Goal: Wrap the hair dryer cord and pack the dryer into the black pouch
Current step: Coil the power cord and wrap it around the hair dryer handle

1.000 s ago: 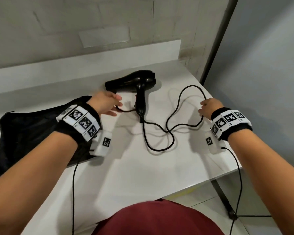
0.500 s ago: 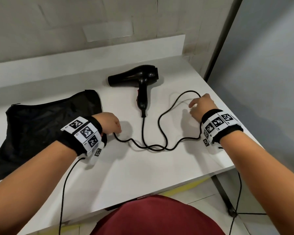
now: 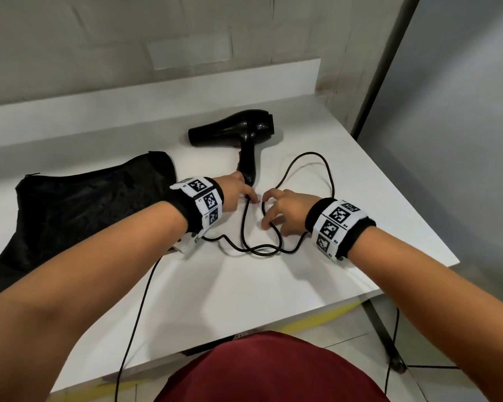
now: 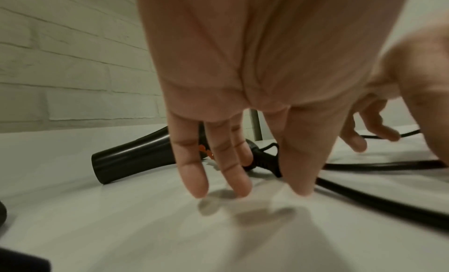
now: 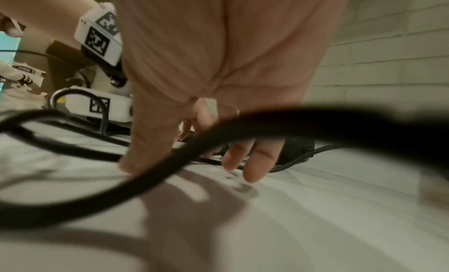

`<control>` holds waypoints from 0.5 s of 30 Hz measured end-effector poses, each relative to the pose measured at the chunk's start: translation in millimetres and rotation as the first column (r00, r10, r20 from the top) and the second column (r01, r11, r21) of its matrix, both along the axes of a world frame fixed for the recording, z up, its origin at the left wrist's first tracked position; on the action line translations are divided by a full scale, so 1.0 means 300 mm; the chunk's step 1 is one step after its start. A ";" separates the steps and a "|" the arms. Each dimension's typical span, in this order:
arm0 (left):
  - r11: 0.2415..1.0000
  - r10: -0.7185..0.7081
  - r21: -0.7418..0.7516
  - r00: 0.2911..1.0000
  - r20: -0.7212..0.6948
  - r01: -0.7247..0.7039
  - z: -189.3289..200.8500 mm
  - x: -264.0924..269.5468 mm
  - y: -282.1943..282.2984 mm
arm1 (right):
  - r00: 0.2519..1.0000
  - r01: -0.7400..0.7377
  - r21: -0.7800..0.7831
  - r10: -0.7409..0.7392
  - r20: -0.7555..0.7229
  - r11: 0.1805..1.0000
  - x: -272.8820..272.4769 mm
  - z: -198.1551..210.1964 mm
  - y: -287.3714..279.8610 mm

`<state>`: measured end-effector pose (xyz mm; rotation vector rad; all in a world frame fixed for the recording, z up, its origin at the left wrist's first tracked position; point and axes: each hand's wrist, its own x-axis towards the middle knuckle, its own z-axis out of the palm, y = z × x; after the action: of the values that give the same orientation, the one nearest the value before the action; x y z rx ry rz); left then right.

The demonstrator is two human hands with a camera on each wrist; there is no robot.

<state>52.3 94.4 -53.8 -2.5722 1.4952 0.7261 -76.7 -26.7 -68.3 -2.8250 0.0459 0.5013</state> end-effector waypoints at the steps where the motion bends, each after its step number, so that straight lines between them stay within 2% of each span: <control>1: 1.000 -0.005 0.022 1.000 0.009 0.005 0.001 0.002 -0.004 | 1.000 -0.009 -0.007 0.009 -0.010 1.000 0.001 -0.002 -0.001; 4: 0.998 -0.019 0.068 0.999 0.034 0.017 0.002 0.004 -0.010 | 1.000 -0.020 -0.051 0.020 -0.010 0.998 0.002 0.000 -0.015; 9: 0.998 -0.023 0.055 0.994 0.102 0.017 -0.018 -0.013 0.006 | 0.997 -0.061 -0.183 0.068 0.034 0.981 0.006 0.013 -0.035; 11: 0.998 -0.056 0.034 0.989 0.135 0.052 -0.007 -0.031 0.015 | 0.995 -0.007 -0.146 0.021 0.093 0.989 0.020 0.025 -0.060; 15: 0.980 -0.196 0.060 0.974 0.111 0.190 0.028 -0.042 0.028 | 0.969 0.159 0.059 -0.167 0.183 0.985 0.039 0.068 -0.113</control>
<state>39.6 102.8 -45.3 -2.3469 1.6387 0.5710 -65.0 -60.7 -47.8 -2.7804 0.2255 0.1959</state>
